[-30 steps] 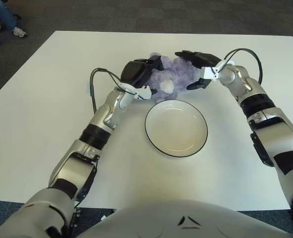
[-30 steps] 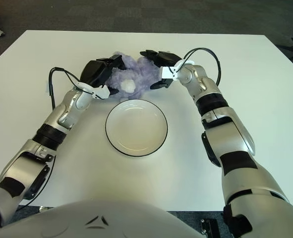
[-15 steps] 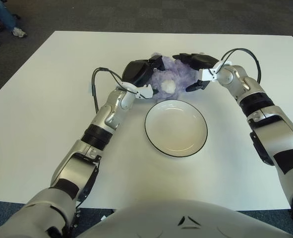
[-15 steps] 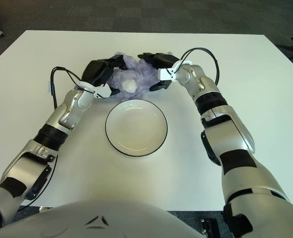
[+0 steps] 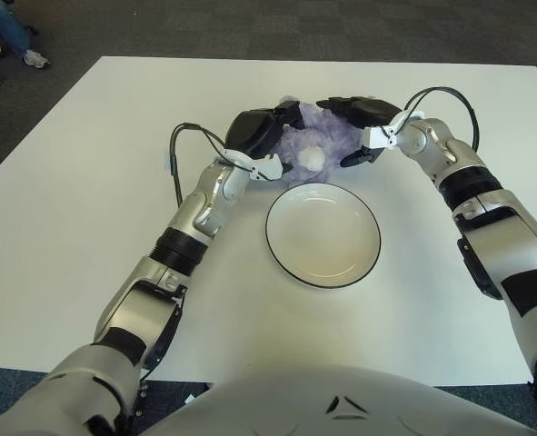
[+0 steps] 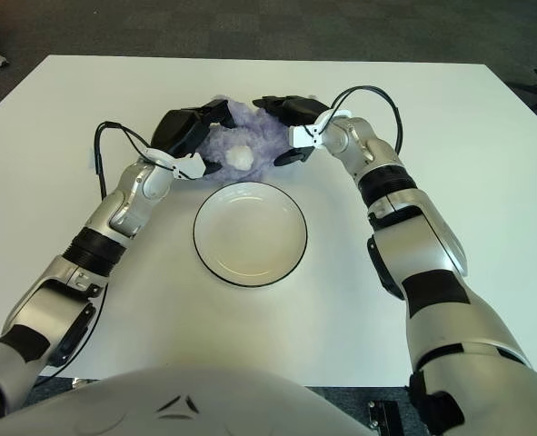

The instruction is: Put the doll into the plate.

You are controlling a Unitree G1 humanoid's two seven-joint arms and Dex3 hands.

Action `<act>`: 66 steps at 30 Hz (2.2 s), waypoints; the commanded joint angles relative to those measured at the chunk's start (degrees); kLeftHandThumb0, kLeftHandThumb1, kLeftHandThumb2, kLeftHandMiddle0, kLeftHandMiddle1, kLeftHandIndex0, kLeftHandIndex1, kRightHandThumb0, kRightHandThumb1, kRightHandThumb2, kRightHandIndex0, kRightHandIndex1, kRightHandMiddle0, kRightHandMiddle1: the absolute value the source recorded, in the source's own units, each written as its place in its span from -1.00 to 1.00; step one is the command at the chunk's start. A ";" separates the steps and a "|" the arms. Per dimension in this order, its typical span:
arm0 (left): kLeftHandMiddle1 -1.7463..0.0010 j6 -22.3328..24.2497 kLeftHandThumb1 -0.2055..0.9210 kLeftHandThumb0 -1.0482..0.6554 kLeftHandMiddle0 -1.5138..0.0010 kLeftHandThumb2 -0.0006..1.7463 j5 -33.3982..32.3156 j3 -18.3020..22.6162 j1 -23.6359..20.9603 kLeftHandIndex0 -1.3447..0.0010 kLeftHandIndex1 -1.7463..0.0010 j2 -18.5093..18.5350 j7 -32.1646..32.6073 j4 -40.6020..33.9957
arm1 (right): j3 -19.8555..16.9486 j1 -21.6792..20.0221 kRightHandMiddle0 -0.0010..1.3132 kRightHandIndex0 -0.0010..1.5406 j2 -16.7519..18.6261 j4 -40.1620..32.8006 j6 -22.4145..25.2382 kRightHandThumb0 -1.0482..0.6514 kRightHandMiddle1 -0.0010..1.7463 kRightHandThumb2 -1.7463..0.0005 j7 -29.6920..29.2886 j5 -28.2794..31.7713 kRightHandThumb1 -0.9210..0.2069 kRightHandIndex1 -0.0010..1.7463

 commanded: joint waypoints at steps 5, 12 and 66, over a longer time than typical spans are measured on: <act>-0.87 0.07 -0.61 0.22 -0.03 0.80 -0.80 -0.43 -0.45 -0.15 -0.85 -0.60 -0.51 -0.33 | 3.05 -1.55 -1.00 -0.81 2.06 6.06 -1.21 -0.51 -0.54 0.01 -2.76 -3.22 0.05 -0.93; -0.88 -0.44 -0.60 0.22 -0.02 0.79 -1.20 -0.53 -0.38 -0.14 -0.85 -1.25 0.39 -0.19 | 5.47 -3.09 -1.00 -0.72 2.67 10.23 -0.84 -0.55 -0.35 0.04 -6.58 -5.98 0.01 -0.71; -0.90 -0.64 -0.54 0.22 0.02 0.77 0.99 -0.52 -0.93 -0.10 -0.87 0.41 3.78 1.54 | -5.67 8.33 0.31 0.34 2.65 -13.39 15.26 0.24 1.00 -0.90 -7.38 2.62 0.87 0.43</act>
